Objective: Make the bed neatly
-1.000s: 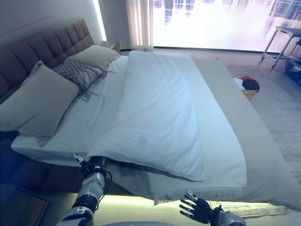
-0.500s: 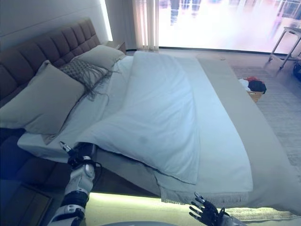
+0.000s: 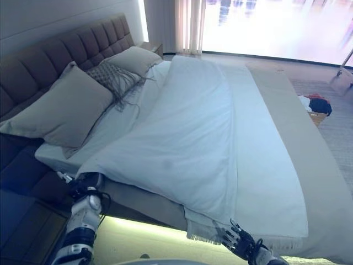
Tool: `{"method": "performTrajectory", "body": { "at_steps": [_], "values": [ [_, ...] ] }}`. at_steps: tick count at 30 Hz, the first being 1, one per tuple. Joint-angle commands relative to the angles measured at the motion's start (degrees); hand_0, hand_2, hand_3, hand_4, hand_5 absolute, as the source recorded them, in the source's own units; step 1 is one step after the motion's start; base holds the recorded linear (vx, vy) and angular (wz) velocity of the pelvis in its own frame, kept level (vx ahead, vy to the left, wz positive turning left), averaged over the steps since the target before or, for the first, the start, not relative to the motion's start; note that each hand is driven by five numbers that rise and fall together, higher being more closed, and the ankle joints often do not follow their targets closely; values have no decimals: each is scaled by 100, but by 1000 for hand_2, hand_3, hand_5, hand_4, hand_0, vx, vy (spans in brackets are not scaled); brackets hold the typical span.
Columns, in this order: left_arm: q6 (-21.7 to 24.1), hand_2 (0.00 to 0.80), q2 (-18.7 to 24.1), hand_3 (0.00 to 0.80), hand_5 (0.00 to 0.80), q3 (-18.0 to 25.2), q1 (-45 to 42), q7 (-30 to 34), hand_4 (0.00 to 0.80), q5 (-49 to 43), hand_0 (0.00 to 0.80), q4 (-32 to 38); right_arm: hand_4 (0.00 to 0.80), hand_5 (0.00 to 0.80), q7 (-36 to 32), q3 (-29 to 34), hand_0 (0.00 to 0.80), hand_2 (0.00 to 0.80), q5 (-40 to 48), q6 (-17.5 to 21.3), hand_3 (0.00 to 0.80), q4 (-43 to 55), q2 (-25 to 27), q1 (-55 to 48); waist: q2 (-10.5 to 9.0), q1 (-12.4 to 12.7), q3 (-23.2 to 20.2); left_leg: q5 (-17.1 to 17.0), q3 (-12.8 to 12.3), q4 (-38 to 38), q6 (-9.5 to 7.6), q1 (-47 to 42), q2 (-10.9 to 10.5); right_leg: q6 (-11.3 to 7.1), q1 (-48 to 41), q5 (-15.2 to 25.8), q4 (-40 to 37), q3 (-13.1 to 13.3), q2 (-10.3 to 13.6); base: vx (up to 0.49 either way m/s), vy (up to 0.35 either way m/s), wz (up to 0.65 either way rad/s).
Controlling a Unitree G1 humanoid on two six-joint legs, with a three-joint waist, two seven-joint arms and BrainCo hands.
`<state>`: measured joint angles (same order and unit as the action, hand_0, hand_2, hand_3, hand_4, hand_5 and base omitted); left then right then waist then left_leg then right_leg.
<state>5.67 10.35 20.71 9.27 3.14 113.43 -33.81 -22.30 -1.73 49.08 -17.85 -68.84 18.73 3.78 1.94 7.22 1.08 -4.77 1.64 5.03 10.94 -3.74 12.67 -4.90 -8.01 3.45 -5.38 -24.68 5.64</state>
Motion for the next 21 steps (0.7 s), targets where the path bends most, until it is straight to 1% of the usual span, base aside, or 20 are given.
{"method": "performTrajectory", "body": {
  "at_steps": [1,4,7,9,11,13,17,18,20,21],
  "values": [
    [1193,0,2466,0,0,1929,123,702,0,-43,0,-319,0,0,-40,107,0,0,242,158,0,-423,4,200,-145,743,-337,179,120,-3,-239,200,-451,-478,-337,-370,38,-65,781,-21,35,8],
    [1337,0,2666,0,0,2248,-13,482,0,-43,0,-625,0,0,-35,120,0,0,268,187,0,-454,43,218,-152,813,-327,93,188,-3,-240,313,-483,-486,-310,-343,38,-143,782,-15,25,2],
    [1236,0,2912,0,0,2647,-251,390,0,-43,0,-1287,0,0,-87,142,0,0,240,231,0,-514,77,234,-162,912,-313,107,235,-3,-219,362,-492,-492,-342,-411,38,-227,762,-13,23,-1],
    [1180,0,3074,0,0,2755,-319,388,0,-43,0,-1649,0,0,-140,123,0,0,218,225,0,-548,100,257,-165,924,-313,95,260,-3,-221,385,-506,-499,-346,-415,38,-259,760,-4,37,-2],
    [1226,0,3258,0,0,2922,-433,192,0,-43,0,-2145,0,0,-186,112,0,0,184,218,0,-583,121,306,-156,966,-312,88,300,-3,-229,416,-535,-503,-338,-426,38,-281,756,5,56,-2],
    [1162,0,3346,0,0,3013,-516,122,0,-43,0,-2439,0,0,-230,102,0,0,156,199,0,-604,134,342,-161,976,-309,85,311,-3,-232,434,-544,-506,-332,-430,38,-301,756,16,45,0],
    [667,0,3419,0,0,3119,-758,239,0,-43,0,-3101,0,0,-287,64,0,0,86,182,0,-604,123,359,-162,992,-280,84,307,-3,-244,442,-559,-513,-326,-429,38,-316,758,32,58,1],
    [455,0,3403,0,0,3139,-823,293,0,-43,0,-3241,0,0,-280,61,0,0,70,180,0,-596,115,358,-167,995,-268,86,293,-3,-243,443,-553,-513,-318,-429,38,-319,759,30,60,1],
    [-140,0,3378,0,0,3129,-964,485,0,-43,0,-3537,0,0,-286,68,0,0,7,161,0,-591,132,353,-181,986,-235,89,261,-3,-242,453,-543,-511,-303,-433,38,-323,760,24,59,1],
    [-280,0,3381,0,0,3117,-985,570,0,-43,0,-3624,0,0,-291,76,0,0,-22,152,0,-599,145,350,-186,983,-225,90,253,-3,-243,454,-544,-512,-303,-433,38,-323,760,17,47,2]
  ]
}}
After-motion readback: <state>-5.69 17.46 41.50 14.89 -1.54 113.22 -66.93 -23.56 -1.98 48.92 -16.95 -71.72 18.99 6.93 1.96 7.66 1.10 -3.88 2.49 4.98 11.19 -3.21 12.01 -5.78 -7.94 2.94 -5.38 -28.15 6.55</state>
